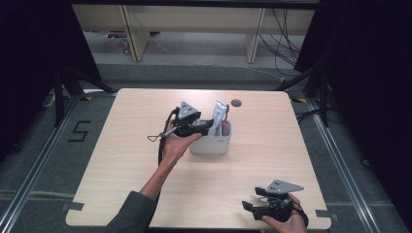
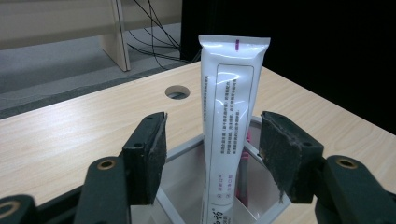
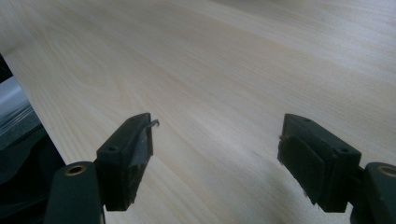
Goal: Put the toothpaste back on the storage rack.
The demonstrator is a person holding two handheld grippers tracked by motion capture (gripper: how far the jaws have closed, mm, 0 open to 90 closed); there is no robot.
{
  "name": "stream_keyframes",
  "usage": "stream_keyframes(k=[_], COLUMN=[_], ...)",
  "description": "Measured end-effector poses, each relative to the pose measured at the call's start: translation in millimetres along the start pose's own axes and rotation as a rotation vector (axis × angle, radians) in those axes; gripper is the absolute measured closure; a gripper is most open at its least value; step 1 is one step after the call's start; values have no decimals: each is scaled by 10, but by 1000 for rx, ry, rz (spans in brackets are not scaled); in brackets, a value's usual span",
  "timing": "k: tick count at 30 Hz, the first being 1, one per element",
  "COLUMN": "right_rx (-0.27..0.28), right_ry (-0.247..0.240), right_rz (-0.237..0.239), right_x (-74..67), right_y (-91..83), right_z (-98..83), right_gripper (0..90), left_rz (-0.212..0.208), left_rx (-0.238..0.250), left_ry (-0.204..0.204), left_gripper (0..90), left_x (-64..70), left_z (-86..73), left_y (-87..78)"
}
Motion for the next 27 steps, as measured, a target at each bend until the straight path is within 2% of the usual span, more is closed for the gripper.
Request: stream_keyframes(k=[2,4,10,19,27], right_rx=[-1,-4,2,3,3], right_ry=[0,16,0,8,0], right_rz=[-9,4,-3,-1,-7], right_x=[1,-7,5,-2,8], right_y=[-4,0,-3,-2,-2], right_z=[1,0,1,0,1], right_gripper=[267,267,267,267,267], left_rz=[-6,-5,-8,-8,-7], left_rx=[-6,-7,-16,-7,-22], left_ry=[-4,-5,-3,-2,-12], left_gripper=[395,386,374,359,340], left_x=[1,-11,-28,-85,-141], left_z=[2,3,7,19,-21], left_y=[-11,-20,-64,-224,-363])
Point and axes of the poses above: each handheld gripper's, and its own axes: y roughly forward along the jaws, z roughly out of its top, x roughly to its right, the point moved 2 cm from there along y, roughly forward along the jaws, and after that the axes turned 7 degrees about z, right-handed, at the moved point
